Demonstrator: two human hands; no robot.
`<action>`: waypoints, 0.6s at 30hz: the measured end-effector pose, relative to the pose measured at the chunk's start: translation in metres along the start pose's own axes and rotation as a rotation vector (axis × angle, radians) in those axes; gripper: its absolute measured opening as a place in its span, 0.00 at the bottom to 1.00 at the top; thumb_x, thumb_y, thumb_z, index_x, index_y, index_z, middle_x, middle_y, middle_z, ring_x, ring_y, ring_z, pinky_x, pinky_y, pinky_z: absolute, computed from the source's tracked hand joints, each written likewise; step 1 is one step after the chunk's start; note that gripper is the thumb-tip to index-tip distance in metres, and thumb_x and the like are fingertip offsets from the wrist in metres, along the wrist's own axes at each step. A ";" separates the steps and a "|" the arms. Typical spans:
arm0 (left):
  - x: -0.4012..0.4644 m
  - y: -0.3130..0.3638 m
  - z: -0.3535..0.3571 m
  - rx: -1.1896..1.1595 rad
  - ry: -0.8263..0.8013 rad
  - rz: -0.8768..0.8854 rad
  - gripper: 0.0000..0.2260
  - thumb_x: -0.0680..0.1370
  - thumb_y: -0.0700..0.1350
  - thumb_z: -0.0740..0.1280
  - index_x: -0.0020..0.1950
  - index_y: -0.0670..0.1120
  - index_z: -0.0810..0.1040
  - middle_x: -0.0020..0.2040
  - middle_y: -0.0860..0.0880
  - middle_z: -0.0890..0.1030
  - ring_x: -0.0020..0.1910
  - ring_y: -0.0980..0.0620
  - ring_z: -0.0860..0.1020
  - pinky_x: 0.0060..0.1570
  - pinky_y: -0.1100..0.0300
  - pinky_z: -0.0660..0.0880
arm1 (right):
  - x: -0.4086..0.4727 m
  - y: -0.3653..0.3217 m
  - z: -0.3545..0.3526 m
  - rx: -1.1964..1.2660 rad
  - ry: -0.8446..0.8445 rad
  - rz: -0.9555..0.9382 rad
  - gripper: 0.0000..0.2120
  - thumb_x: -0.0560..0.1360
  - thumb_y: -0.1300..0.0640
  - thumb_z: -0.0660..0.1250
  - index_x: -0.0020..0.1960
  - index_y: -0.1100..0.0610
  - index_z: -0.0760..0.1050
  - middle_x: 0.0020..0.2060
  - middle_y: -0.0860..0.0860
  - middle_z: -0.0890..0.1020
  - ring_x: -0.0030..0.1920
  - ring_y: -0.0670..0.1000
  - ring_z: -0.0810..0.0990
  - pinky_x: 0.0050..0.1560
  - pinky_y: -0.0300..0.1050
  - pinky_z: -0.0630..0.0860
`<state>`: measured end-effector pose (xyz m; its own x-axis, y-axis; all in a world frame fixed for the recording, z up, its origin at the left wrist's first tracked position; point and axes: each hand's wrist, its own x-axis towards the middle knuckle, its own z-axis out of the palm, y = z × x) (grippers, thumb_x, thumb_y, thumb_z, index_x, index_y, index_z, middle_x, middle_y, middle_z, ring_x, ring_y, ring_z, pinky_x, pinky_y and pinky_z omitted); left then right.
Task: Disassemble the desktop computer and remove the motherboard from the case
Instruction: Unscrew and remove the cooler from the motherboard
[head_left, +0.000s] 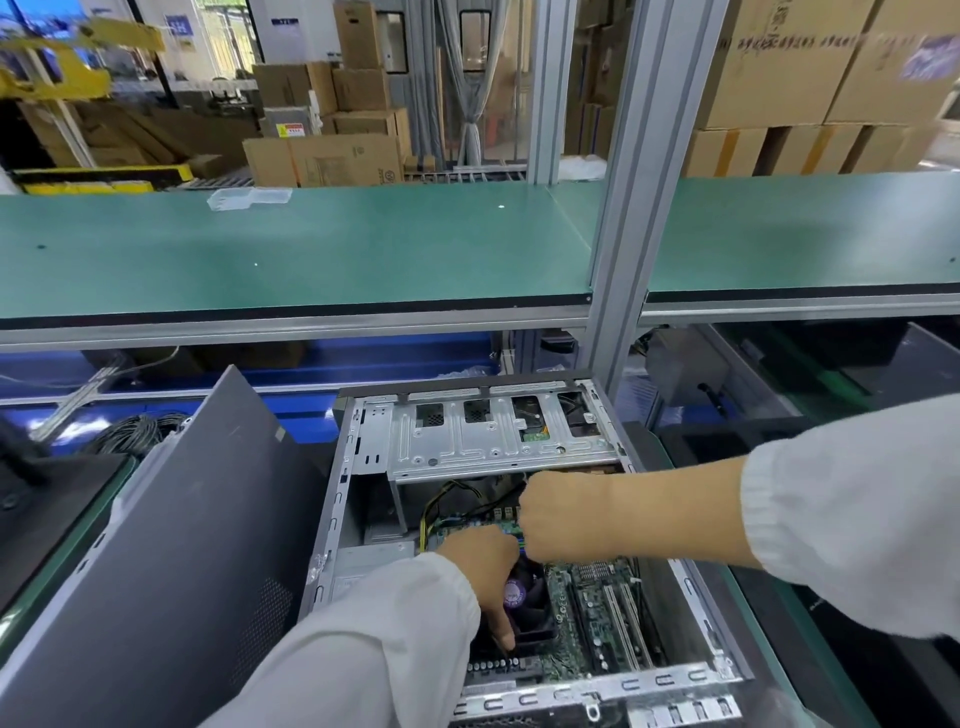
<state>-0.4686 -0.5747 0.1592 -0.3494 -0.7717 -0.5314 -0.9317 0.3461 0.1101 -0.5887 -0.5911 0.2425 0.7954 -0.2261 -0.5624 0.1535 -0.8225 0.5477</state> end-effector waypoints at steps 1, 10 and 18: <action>-0.001 0.001 -0.001 -0.001 0.002 -0.001 0.34 0.64 0.55 0.79 0.62 0.38 0.74 0.59 0.42 0.79 0.57 0.42 0.78 0.59 0.49 0.75 | 0.000 0.001 -0.001 0.055 0.000 0.003 0.07 0.74 0.67 0.62 0.40 0.58 0.74 0.39 0.54 0.80 0.34 0.54 0.72 0.29 0.44 0.63; -0.009 0.002 -0.003 -0.011 0.014 -0.004 0.28 0.64 0.55 0.79 0.54 0.37 0.78 0.52 0.41 0.80 0.49 0.43 0.79 0.52 0.51 0.78 | 0.004 0.027 0.018 1.214 -0.656 0.504 0.17 0.82 0.53 0.56 0.36 0.60 0.68 0.21 0.48 0.70 0.20 0.45 0.67 0.20 0.35 0.60; -0.010 0.002 -0.003 -0.050 0.002 -0.029 0.29 0.64 0.53 0.79 0.57 0.36 0.77 0.55 0.40 0.80 0.45 0.46 0.76 0.55 0.49 0.77 | 0.000 0.009 0.009 0.510 -0.197 0.255 0.02 0.75 0.65 0.65 0.46 0.60 0.74 0.39 0.55 0.79 0.33 0.54 0.75 0.29 0.43 0.67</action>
<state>-0.4676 -0.5675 0.1674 -0.3227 -0.7820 -0.5333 -0.9451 0.2970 0.1365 -0.5928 -0.6031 0.2414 0.6387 -0.5014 -0.5837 -0.3672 -0.8652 0.3415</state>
